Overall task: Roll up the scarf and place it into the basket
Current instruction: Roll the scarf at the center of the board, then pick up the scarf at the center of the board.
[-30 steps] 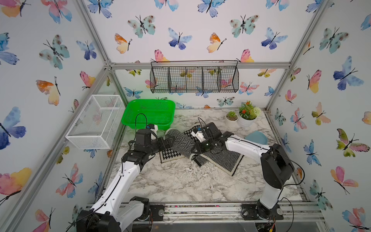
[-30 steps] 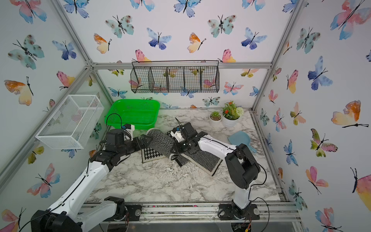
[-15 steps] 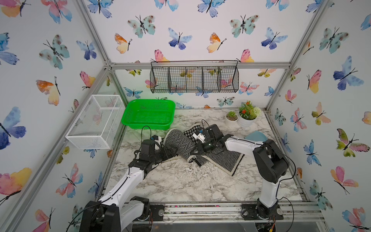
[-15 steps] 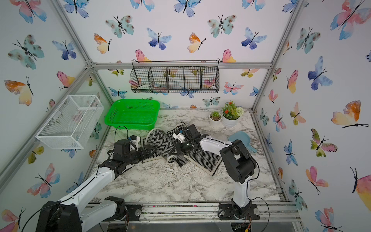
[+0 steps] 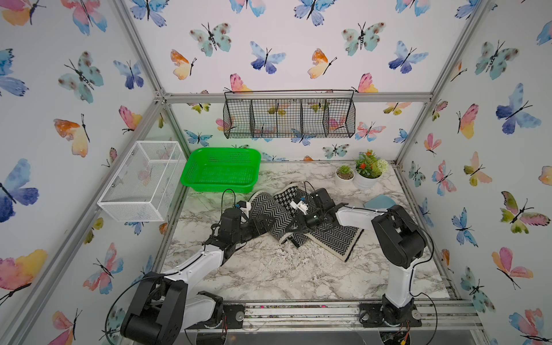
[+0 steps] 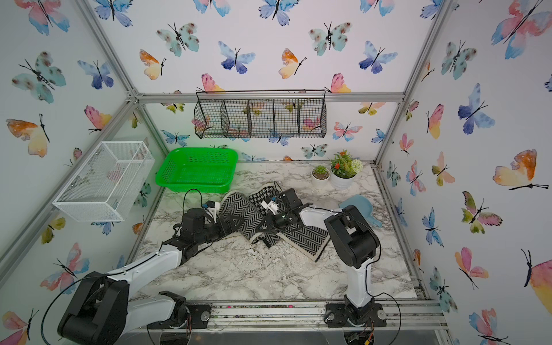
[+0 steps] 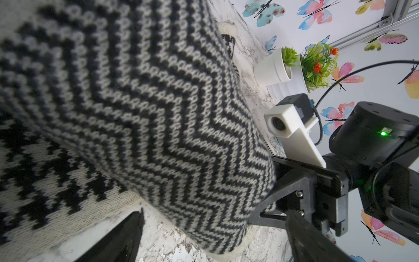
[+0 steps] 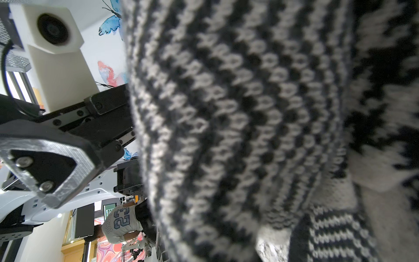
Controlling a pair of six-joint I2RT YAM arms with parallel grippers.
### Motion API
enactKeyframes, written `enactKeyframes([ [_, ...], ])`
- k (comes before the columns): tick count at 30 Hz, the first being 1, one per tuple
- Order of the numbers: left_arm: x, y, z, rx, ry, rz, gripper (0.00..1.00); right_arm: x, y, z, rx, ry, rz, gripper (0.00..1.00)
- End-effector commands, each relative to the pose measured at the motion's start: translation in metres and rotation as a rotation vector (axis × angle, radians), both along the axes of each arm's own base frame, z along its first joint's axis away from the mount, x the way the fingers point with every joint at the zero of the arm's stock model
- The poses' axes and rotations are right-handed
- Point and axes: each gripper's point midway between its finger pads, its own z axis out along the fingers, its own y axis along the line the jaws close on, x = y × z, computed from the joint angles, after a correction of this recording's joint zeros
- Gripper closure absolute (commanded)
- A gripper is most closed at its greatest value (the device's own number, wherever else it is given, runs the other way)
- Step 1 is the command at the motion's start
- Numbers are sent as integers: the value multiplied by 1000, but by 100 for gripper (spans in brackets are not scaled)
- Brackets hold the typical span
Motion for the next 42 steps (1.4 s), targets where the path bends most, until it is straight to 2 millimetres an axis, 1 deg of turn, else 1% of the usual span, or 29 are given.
enactKeyframes([
  [1, 2, -8, -3, -21, 5, 2, 2, 4, -4, -11, 4, 30, -13, 80],
  [5, 2, -10, -13, -28, 20, 18, 2, 7, -7, -17, 0, 40, -22, 80],
  [11, 10, -17, -21, -52, 40, 25, 2, 6, -8, -25, 5, 63, -27, 80],
  [20, 18, -33, -35, -55, 66, 10, 2, 7, -7, -25, 20, 66, -32, 79],
  [25, 23, -37, -41, -55, 68, 16, 2, 6, -7, -28, 22, 82, -29, 79],
  [28, 27, -40, -40, -61, 60, 15, 2, 5, -6, -29, 34, 91, -25, 79],
  [34, 37, -46, -31, -85, 37, 13, 0, 1, -7, -31, 44, 104, -22, 78],
  [36, 41, -49, -31, -90, 36, 12, 6, 0, -7, -33, 48, 111, -18, 78],
  [38, 44, -54, -28, -106, 25, -1, 15, -2, -7, -33, 56, 115, -12, 78],
  [39, 45, -57, -27, -112, 21, -7, 24, -3, -7, -33, 59, 118, -9, 78],
  [40, 46, -59, -25, -120, 17, -12, 36, -4, -8, -33, 61, 117, -6, 78],
  [41, 47, -60, -23, -127, 14, -15, 45, -4, -8, -32, 63, 115, -5, 78],
  [42, 47, -61, -21, -132, 8, -20, 63, -4, -7, -30, 68, 110, -1, 78],
])
